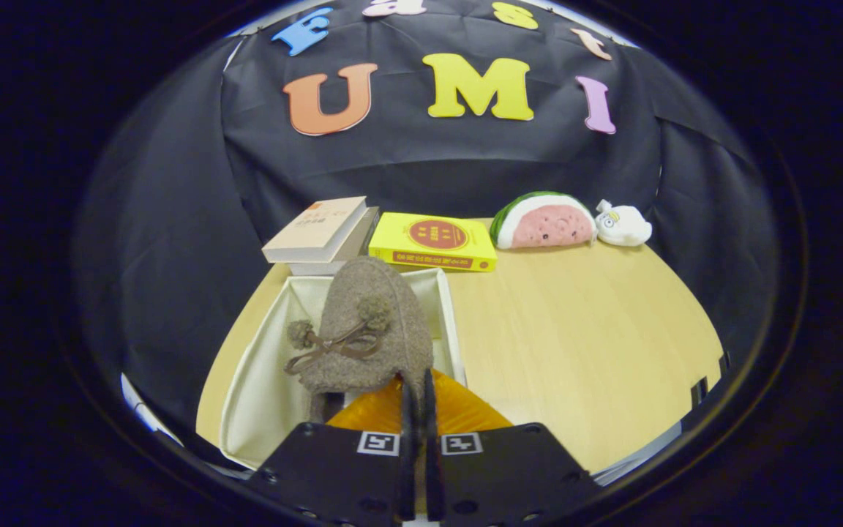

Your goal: Open the storage box then place both shoes into the box .Put the left shoe in first, then the right shoe, with the right side of both shoes facing outward in a uniform manner.

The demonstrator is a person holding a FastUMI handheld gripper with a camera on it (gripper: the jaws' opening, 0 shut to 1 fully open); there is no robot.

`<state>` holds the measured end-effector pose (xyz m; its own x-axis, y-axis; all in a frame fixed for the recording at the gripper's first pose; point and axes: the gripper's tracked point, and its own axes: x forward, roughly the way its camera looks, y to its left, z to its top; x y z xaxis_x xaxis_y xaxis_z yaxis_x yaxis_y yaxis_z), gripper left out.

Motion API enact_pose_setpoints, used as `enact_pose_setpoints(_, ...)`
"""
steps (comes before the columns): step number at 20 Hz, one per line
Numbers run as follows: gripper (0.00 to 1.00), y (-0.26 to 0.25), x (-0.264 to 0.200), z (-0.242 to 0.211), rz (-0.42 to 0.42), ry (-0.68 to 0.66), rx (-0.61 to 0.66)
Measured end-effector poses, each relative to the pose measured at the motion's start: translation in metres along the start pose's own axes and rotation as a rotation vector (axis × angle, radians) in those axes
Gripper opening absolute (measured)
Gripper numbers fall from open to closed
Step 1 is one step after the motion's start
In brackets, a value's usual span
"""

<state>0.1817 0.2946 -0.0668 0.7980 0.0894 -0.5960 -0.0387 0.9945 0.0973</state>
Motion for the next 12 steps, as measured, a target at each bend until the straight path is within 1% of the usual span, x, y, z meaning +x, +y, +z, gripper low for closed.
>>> enact_pose_setpoints(1, 0.08, 0.002, 0.0, -0.004, 0.018, 0.015, -0.002)
enact_pose_setpoints(2, 0.08, 0.002, -0.001, -0.003, 0.023, 0.0, -0.001)
enact_pose_setpoints(3, 0.12, 0.001, -0.005, 0.002, 0.025, -0.021, -0.007)
enact_pose_setpoints(4, 0.12, 0.0, -0.01, 0.006, 0.025, -0.045, -0.01)
enact_pose_setpoints(7, 0.21, -0.005, -0.029, 0.014, 0.031, -0.1, -0.011)
enact_pose_setpoints(10, 0.28, -0.014, -0.054, 0.025, 0.022, -0.186, -0.049)
enact_pose_setpoints(11, 0.33, -0.016, -0.062, 0.027, 0.028, -0.212, -0.058)
enact_pose_setpoints(12, 0.35, -0.021, -0.07, 0.031, 0.024, -0.244, -0.065)
